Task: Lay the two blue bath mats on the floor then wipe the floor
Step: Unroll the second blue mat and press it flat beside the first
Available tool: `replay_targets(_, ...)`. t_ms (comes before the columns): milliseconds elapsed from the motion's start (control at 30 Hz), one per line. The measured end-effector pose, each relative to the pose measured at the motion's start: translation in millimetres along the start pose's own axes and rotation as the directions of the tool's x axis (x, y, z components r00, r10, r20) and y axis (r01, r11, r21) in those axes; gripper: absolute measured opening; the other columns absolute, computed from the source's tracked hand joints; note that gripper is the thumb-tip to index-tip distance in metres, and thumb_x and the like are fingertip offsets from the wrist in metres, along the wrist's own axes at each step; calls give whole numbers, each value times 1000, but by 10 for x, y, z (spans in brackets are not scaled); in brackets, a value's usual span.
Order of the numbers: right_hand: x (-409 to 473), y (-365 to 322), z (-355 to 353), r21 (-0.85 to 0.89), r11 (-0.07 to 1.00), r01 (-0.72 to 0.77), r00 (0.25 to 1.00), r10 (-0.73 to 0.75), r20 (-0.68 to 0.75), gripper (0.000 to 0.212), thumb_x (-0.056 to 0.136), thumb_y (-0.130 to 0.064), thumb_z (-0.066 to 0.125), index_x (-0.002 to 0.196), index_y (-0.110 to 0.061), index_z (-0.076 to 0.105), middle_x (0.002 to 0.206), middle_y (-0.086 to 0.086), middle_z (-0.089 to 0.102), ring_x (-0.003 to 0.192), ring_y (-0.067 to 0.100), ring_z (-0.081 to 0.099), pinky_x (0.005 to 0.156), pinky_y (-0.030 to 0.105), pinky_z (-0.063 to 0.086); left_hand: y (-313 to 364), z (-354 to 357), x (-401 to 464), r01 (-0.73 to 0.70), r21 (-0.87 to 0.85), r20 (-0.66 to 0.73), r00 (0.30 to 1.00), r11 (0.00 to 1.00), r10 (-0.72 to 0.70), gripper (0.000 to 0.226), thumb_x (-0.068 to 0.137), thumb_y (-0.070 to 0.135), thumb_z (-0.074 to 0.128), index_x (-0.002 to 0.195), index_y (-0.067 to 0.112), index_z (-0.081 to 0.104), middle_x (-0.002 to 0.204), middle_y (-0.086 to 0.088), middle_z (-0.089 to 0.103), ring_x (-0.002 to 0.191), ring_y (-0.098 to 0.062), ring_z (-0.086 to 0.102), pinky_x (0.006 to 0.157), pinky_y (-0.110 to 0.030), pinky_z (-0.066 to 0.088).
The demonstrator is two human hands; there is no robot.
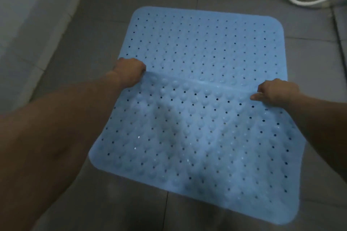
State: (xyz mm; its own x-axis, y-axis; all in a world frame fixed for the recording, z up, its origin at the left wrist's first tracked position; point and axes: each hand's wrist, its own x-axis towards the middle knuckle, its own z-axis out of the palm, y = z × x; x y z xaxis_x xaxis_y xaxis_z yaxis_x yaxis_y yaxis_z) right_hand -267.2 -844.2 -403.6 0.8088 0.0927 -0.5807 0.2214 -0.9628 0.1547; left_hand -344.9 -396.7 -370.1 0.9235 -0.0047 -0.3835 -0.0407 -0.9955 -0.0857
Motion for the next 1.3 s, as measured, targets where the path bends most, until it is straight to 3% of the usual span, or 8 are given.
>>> replay_targets(100, 306, -78, 195, 64, 998, -13, 985, 24, -172, 47, 86, -65, 59, 109, -25, 60, 120, 13, 60, 112, 34, 57, 96, 45, 46, 15, 423, 296, -44, 138, -130, 990, 989, 62, 38, 87, 16, 55, 124, 11, 57, 121, -21, 55, 110, -37, 55, 99, -46, 35)
replay_targets(200, 369, -333, 416, 258, 962, 87, 871, 52, -489, 41, 91, -53, 57, 114, -20, 64, 118, 14, 62, 113, 36, 56, 96, 46, 44, 193, 789, 398, -216, 38, -370, 904, 976, 214, 55, 92, 39, 42, 139, 12, 48, 141, -22, 47, 125, -38, 48, 108, -52, 32)
replay_targets(333, 218, -851, 909, 297, 936, 191, 713, 76, -697, 32, 93, -45, 52, 110, -21, 67, 113, 8, 64, 107, 29, 57, 96, 44, 45, 545, 1225, 350, -296, -112, -310, 917, 949, 249, 62, 97, 60, 15, 153, 34, 13, 162, 7, 7, 149, -17, 6, 121, -44, -1)
replay_targets(400, 95, -1036, 1119, 336, 925, 179, 715, 112, -690, 40, 94, -49, 49, 121, -24, 64, 128, 5, 61, 120, 26, 54, 107, 43, 40, 582, 1463, 284, -265, -183, -258, 942, 947, 214, 63, 95, 63, 9, 152, 39, -1, 161, 14, -9, 148, -10, -10, 120, -43, -11)
replay_targets(500, -140, -1220, 1398, 428, 904, 2, 825, 240, -512, 61, 97, -63, 30, 152, -37, 33, 163, 1, 26, 151, 24, 21, 123, 48, 4, 594, 1671, 164, -223, -214, -265, 950, 951, 163, 68, 92, 67, 3, 152, 38, -7, 160, 15, -17, 147, -7, -17, 119, -46, -13)
replay_targets(633, -347, -1393, 1622, 378, 924, -58, 900, 212, -381, 69, 94, -72, 6, 155, -45, -12, 166, -7, -18, 153, 24, -17, 120, 59, -12, 601, 1810, -117, -195, -237, -274, 953, 952, 127, 70, 90, 67, 1, 152, 37, -8, 160, 12, -18, 146, -8, -19, 119, -47, -14)
replay_targets(1067, -174, -1366, 1529, 367, 930, -18, 865, 198, -461, 68, 94, -73, 7, 155, -46, -7, 167, -9, -14, 154, 21, -15, 121, 56, -13, 594, 1825, -66, -133, -231, -295, 954, 964, 61, 70, 90, 66, 0, 152, 35, -9, 160, 11, -20, 147, -11, -18, 119, -49, -13)
replay_targets(1300, -183, -1358, 1526, 420, 907, -36, 850, 249, -464, 81, 94, -73, 9, 159, -28, -5, 168, -7, -11, 154, 17, -13, 122, 55, -10, 597, 1772, -12, -157, -228, -299, 950, 961, 84, 74, 86, 69, -5, 152, 36, -9, 160, 11, -19, 147, -11, -17, 119, -48, -12)
